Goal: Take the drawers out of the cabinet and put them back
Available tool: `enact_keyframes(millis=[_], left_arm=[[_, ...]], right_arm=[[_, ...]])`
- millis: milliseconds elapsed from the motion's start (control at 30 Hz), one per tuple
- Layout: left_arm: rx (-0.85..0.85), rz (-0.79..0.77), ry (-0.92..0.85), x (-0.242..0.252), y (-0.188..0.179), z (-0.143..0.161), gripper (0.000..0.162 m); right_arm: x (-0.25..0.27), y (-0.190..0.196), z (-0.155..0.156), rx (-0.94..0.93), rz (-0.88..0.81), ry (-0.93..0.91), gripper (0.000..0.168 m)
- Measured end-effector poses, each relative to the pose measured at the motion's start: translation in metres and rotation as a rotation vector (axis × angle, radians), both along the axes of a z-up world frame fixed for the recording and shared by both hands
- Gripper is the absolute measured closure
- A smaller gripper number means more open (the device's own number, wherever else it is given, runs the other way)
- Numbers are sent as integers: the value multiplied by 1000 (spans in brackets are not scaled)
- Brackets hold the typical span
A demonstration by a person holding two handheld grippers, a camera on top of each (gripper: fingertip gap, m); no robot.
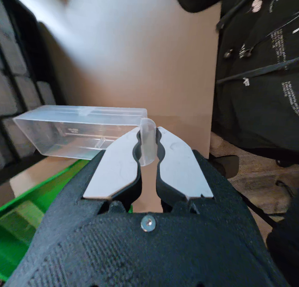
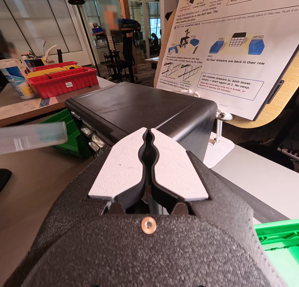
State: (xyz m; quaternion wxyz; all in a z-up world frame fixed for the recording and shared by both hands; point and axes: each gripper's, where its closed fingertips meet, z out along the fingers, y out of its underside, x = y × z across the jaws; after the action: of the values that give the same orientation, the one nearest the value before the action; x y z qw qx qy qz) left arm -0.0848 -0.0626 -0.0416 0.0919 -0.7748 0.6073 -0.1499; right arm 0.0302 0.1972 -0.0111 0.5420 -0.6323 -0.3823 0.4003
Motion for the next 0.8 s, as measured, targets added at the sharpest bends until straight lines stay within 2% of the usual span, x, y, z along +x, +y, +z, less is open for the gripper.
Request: enact_keyframes(millis=[33, 200, 400, 800], left_arm=[[-23, -18, -4, 11, -2, -3, 147], [-118, -26, -30, 58, 1, -35, 147], [-158, -2, -19, 95, 33, -71, 147], [-164, 90, 54, 105, 85, -111, 147]], right_arm=[[0, 0, 0, -1, -2, 1, 168], [0, 0, 0, -1, -14, -1, 168], [0, 1, 0, 4, -41, -10, 168], [0, 1, 0, 3, -55, -12, 168]])
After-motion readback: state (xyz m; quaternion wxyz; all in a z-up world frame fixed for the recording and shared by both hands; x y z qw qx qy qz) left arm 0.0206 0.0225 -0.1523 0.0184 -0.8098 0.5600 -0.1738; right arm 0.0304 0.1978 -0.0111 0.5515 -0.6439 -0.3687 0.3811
